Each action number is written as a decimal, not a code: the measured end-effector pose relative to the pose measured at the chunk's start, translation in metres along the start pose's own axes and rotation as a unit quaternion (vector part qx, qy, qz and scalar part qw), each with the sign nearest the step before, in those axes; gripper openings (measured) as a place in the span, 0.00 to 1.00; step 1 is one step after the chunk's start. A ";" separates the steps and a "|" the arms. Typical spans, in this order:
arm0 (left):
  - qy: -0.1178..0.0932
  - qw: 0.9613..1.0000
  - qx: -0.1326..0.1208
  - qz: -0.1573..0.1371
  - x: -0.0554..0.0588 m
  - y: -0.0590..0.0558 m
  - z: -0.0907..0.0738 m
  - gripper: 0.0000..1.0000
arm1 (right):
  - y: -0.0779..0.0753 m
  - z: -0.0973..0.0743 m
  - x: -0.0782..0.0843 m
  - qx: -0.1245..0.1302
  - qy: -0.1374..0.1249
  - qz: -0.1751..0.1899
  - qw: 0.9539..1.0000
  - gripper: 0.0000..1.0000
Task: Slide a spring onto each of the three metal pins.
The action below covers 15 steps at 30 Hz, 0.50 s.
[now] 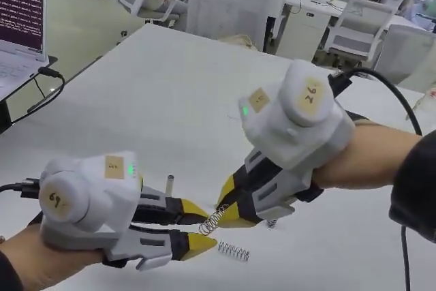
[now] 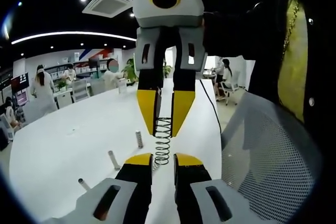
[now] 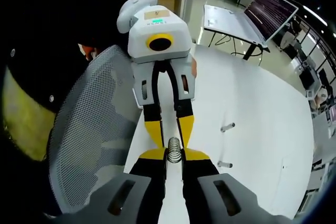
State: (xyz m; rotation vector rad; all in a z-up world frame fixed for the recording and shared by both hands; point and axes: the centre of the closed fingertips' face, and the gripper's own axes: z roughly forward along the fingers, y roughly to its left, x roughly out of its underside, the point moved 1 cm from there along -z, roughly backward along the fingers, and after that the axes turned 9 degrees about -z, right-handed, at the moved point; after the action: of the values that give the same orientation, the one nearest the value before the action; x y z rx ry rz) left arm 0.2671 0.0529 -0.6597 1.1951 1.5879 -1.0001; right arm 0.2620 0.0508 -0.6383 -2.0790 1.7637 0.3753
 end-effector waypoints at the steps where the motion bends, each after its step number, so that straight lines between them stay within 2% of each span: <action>1: -0.001 1.000 -0.001 0.004 -0.001 0.000 0.000 0.04 | 0.000 0.000 0.000 -0.001 0.001 -0.002 1.000 0.07; 15: -0.001 1.000 0.001 0.014 0.000 0.000 0.003 0.03 | 0.001 0.000 -0.004 -0.003 0.001 -0.005 1.000 0.07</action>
State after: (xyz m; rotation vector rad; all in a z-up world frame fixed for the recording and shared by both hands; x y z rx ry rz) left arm 0.2674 0.0501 -0.6602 1.2138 1.5642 -0.9864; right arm 0.2599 0.0541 -0.6363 -2.0925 1.7556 0.3754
